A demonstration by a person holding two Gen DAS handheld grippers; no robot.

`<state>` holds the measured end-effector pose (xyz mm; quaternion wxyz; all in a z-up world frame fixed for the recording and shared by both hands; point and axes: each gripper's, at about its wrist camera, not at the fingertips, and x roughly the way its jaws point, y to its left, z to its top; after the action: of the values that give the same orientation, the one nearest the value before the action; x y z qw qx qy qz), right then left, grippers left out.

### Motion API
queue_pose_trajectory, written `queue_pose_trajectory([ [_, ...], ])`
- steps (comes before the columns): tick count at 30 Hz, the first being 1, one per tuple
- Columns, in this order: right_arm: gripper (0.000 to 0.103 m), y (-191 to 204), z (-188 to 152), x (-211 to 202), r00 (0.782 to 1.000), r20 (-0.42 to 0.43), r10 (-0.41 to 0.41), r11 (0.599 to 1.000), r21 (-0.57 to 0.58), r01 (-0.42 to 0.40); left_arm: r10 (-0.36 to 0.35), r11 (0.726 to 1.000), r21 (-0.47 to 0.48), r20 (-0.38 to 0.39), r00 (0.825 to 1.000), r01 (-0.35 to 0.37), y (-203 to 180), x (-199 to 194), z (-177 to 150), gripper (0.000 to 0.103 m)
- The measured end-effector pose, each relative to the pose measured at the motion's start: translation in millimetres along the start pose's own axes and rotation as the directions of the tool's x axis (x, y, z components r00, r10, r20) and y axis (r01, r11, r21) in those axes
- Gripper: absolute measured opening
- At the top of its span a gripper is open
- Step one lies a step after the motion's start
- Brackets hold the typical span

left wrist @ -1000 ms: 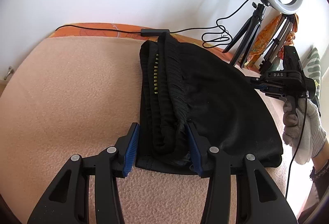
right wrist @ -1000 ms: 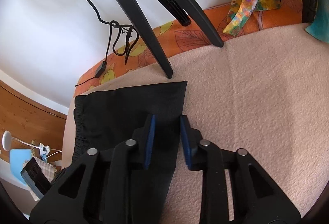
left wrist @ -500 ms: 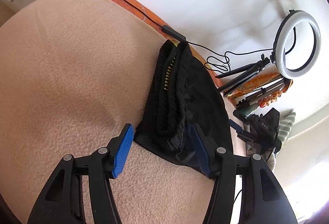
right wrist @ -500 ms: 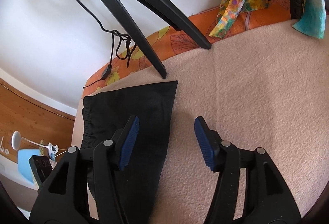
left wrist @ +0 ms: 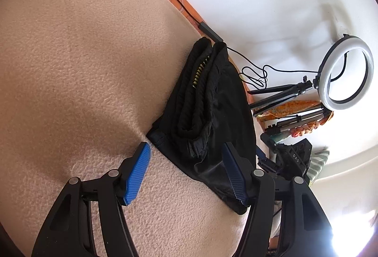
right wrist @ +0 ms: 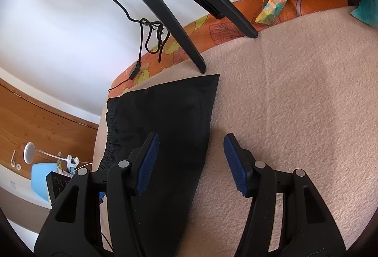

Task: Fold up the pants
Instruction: 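Grasp the folded shorts again with both grippers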

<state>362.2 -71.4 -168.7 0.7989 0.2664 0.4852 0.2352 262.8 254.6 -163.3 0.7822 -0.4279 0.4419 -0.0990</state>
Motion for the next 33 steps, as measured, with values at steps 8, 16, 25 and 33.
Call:
queue_pose_trajectory([
  [8, 0.060, 0.7, 5.8, 11.2, 0.998, 0.039, 0.054, 0.998, 0.034, -0.055, -0.029, 0.998, 0.051, 0.059, 0.998, 0.026, -13.8, 17.8, 7.3, 0.076],
  [16, 0.060, 11.4, 13.5, 31.3, 0.990, 0.114, 0.078, 0.992, 0.091, -0.088, -0.018, 0.989, 0.147, 0.105, 0.994, 0.002, -26.8, 33.3, 3.6, 0.060],
  [25, 0.019, 33.8, 10.7, 47.3, 0.997, 0.072, -0.014, 1.000, 0.028, 0.012, -0.066, 0.987, 0.154, 0.070, 0.995, 0.054, -24.1, 45.8, 7.0, 0.022],
  [33, 0.012, 73.1, 6.0, 31.6, 0.986, 0.116, -0.117, 0.982, -0.136, 0.132, -0.054, 0.974, 0.226, 0.081, 0.995, 0.034, -37.2, 33.5, -0.3, 0.021],
])
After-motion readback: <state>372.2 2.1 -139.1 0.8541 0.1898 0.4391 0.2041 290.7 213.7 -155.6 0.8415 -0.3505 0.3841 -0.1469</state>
